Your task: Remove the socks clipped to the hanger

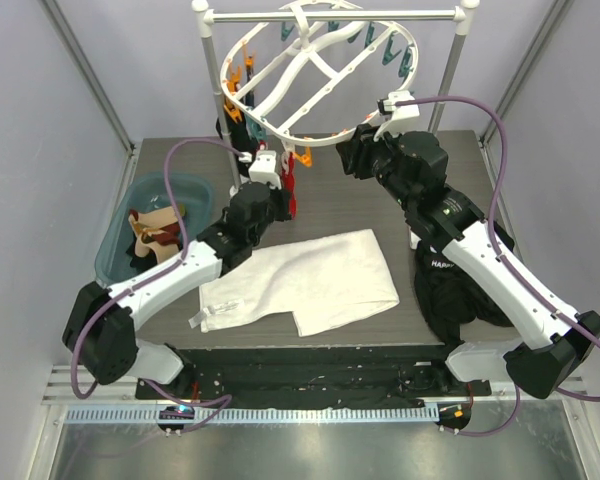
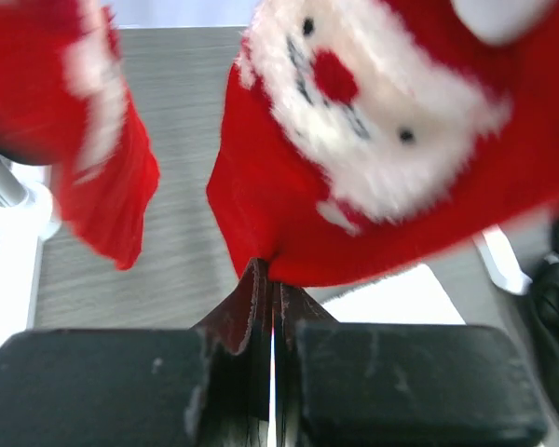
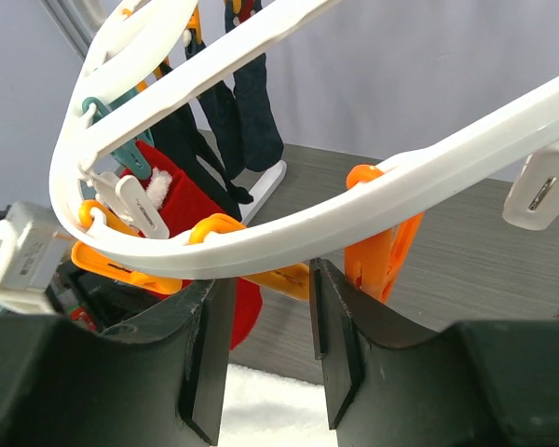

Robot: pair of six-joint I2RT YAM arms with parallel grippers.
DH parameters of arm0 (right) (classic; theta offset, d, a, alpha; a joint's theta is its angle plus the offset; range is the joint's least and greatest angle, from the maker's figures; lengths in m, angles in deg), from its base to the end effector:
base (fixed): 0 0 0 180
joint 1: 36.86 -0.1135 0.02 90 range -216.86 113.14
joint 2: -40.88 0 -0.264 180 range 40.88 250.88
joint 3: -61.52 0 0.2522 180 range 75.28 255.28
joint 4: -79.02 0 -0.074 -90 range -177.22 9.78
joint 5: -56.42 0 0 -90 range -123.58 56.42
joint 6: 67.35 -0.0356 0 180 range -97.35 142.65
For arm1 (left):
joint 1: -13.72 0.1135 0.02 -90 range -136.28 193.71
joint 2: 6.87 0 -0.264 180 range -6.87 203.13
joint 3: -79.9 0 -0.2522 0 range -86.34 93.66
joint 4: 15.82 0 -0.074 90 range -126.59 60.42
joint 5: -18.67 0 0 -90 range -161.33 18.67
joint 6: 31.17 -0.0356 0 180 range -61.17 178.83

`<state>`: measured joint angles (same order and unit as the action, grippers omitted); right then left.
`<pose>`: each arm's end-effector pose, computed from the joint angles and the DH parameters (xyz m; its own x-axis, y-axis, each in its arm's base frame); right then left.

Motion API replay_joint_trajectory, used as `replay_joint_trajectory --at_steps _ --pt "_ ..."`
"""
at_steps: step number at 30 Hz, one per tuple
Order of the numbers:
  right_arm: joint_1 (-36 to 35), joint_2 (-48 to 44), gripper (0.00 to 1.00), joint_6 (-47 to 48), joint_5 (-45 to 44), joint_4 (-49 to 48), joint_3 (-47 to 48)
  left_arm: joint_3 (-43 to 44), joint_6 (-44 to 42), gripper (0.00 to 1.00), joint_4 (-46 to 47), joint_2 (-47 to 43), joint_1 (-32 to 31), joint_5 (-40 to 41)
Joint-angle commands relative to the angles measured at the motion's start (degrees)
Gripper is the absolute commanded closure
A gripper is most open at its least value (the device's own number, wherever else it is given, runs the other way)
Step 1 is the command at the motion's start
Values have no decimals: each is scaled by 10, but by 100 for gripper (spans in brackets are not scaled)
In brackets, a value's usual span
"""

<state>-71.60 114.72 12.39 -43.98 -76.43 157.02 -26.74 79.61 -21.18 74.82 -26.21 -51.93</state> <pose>0.2418 0.1599 0.4547 -0.1142 0.1340 -0.9844 -0.3984 0.9015 0.1689 0.2652 -0.2065 0.3127 -0.2967 -0.1881 -0.9363 0.2703 0.9238 -0.2712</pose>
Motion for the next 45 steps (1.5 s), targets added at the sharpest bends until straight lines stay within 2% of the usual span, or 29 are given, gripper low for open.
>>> replay_joint_trajectory --at_steps 1,8,14,17,24,26,29,31,33,36,45 --pt "1 -6 56 4 -12 -10 18 -25 15 100 8 -65 -14 -40" --pt "2 -32 54 -10 -11 16 13 -47 27 100 -30 -139 -27 -89" --pt "1 -55 46 -49 22 113 54 -57 25 100 -54 -176 -33 -108" --pt "0 -56 46 -79 48 168 83 -72 26 100 -59 -195 -39 -109" --pt "-22 -58 46 -133 118 150 104 -83 28 100 -69 -210 -55 -103" --pt "-44 -47 46 -136 107 151 122 -85 28 100 -69 -216 -60 -103" --pt "-115 -15 46 -118 30 151 152 -86 26 100 -68 -220 -69 -97" --pt "-156 6 46 -114 13 137 164 -89 25 100 -69 -224 -73 -98" --pt "-171 26 47 -114 -5 118 177 -94 26 100 -69 -231 -75 -96" --pt "-178 45 48 -117 -38 100 183 -101 27 100 -68 -245 -75 -89" --pt "-179 123 50 -110 -52 80 218 -108 23 100 -72 -264 -76 -86"
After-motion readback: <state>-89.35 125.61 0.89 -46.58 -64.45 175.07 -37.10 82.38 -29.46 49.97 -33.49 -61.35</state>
